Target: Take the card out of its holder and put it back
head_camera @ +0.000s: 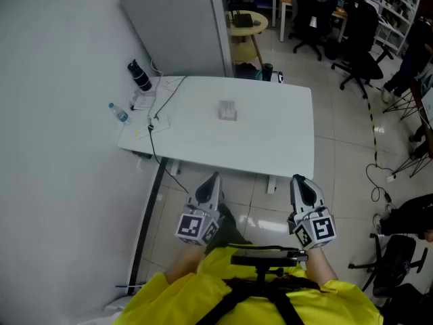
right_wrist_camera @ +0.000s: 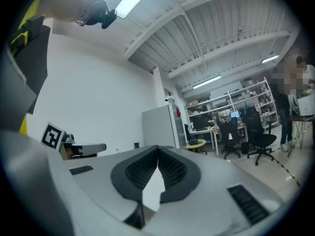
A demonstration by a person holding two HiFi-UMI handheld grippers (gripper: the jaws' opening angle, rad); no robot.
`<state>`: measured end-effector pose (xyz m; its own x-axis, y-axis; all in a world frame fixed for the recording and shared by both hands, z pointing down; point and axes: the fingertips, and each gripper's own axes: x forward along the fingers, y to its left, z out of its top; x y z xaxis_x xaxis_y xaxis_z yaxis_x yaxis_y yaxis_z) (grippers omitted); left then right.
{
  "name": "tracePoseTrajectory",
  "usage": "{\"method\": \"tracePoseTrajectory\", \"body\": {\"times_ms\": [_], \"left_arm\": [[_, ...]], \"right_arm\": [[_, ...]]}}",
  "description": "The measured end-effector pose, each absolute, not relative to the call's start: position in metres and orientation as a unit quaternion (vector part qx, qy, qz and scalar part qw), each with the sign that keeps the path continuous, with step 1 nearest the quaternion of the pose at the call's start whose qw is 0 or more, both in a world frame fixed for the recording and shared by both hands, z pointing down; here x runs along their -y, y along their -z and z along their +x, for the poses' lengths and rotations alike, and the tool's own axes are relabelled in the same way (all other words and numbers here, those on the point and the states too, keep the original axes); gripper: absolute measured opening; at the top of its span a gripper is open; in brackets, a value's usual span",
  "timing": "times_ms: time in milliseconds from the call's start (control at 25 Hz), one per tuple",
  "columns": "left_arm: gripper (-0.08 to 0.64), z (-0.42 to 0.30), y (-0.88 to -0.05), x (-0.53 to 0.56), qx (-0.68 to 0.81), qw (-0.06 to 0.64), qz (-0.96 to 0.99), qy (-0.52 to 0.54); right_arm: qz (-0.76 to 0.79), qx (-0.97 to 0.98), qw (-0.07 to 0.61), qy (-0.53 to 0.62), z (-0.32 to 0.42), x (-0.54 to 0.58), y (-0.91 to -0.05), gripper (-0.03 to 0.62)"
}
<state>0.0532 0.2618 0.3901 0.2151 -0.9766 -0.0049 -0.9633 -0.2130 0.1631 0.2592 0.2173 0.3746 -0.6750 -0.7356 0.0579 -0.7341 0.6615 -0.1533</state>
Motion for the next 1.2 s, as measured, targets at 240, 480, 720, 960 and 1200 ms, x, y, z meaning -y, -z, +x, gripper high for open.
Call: {"method": "tracePoseTrajectory", "body": {"times_ms": [240, 480, 720, 960, 1200], "left_arm": [[0.052, -0.054, -0.375, -0.13, 0.591, 0.028, 0.805, 0.04], [0.069, -0.132, -0.368, -0.032, 0.559, 0.018, 0.829, -0.006], [0.083, -0.13, -0.408, 0.03, 0.448, 0.05, 0.89, -0.068], [0.086, -0.116, -0.479, 0.09, 0.398, 0.019, 0.903, -0.164], [0.115, -0.105, -0.58, 0.143, 0.307, 0.056, 0.923, -0.225]], "right_arm": [[-0.422, -0.903, -0.001, 0.075, 0.142, -0.084, -0.372, 0.008], [-0.481, -0.874, -0.009, 0.076, 0.071, 0.005, -0.367, 0.008], [-0.497, -0.859, -0.037, 0.112, 0.056, 0.037, -0.392, 0.008], [-0.489, -0.859, -0.056, 0.14, 0.052, 0.063, -0.422, 0.007], [-0.475, -0.86, -0.087, 0.167, 0.044, 0.083, -0.465, 0.007]]}}
